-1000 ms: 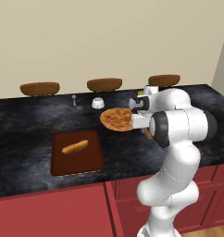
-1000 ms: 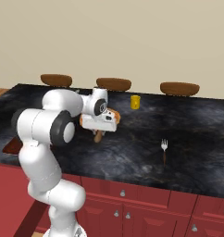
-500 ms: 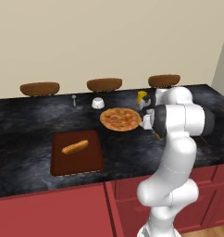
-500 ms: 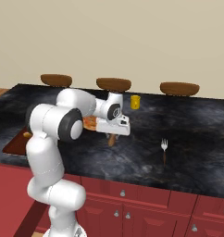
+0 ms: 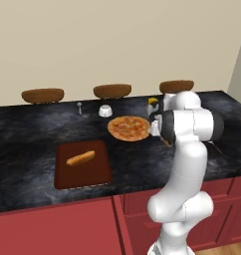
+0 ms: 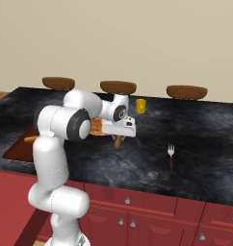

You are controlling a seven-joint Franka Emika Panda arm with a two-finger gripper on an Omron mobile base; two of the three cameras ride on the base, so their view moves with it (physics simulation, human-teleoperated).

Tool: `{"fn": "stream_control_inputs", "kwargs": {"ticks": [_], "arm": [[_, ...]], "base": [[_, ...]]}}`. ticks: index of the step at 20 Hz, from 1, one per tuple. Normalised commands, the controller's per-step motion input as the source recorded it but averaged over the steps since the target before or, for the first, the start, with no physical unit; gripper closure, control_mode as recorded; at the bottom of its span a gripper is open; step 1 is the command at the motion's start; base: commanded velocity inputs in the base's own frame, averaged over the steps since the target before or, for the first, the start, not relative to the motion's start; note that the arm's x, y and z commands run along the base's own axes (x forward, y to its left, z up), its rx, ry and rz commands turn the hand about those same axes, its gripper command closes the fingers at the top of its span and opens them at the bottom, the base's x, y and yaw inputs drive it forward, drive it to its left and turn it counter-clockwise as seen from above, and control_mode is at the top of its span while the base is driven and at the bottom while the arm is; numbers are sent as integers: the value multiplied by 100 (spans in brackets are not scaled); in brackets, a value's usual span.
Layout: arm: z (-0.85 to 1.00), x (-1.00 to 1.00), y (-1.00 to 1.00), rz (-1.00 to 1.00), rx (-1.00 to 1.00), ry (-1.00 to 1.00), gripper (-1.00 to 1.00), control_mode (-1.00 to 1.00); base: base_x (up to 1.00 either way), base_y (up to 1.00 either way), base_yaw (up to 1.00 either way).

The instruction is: Take the pizza cutter from the drawer on the left and place it on the dining counter for cutting.

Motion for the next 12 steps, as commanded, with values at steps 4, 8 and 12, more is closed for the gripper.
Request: {"fn": "stream_control_inputs", "kwargs": {"ticks": [4,8,12], "arm": [[-17,47,0,0,0,0,100,-100],[-22,33,0,0,0,0,100,-100],[-25,16,0,0,0,0,100,-100]], "base": [[0,0,0],[0,0,0],[0,0,0]]}}
